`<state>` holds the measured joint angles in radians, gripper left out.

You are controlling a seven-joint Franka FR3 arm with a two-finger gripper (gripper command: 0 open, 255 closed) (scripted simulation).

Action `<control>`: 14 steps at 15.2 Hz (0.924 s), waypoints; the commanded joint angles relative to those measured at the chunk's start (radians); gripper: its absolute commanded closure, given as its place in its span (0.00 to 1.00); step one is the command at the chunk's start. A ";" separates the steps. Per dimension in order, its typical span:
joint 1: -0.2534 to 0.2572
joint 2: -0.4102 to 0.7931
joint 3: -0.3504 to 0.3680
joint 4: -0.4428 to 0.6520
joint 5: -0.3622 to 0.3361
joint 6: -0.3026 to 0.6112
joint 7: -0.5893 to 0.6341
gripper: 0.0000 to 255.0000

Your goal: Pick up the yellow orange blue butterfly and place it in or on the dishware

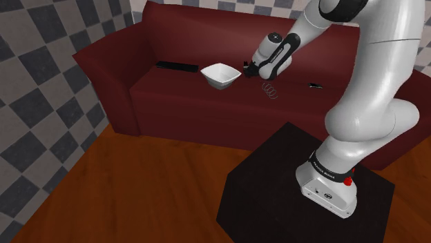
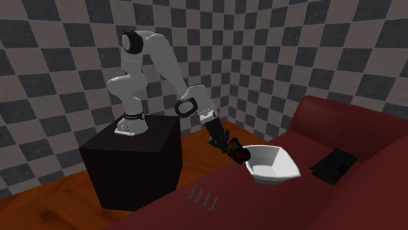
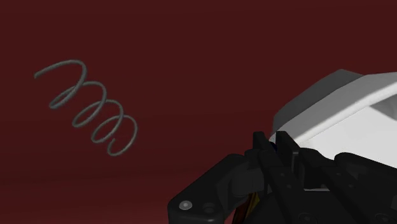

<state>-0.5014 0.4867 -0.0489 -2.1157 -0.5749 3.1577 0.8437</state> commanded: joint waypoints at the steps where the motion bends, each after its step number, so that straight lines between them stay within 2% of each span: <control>1: 0.029 0.040 0.006 0.070 0.015 -0.037 0.015 1.00; 7: 0.107 0.189 0.025 0.316 0.058 -0.153 0.047 1.00; 14: 0.169 0.391 0.061 0.663 0.108 -0.317 0.046 1.00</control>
<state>-0.3451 0.8543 0.0114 -1.4945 -0.4711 2.8613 0.8853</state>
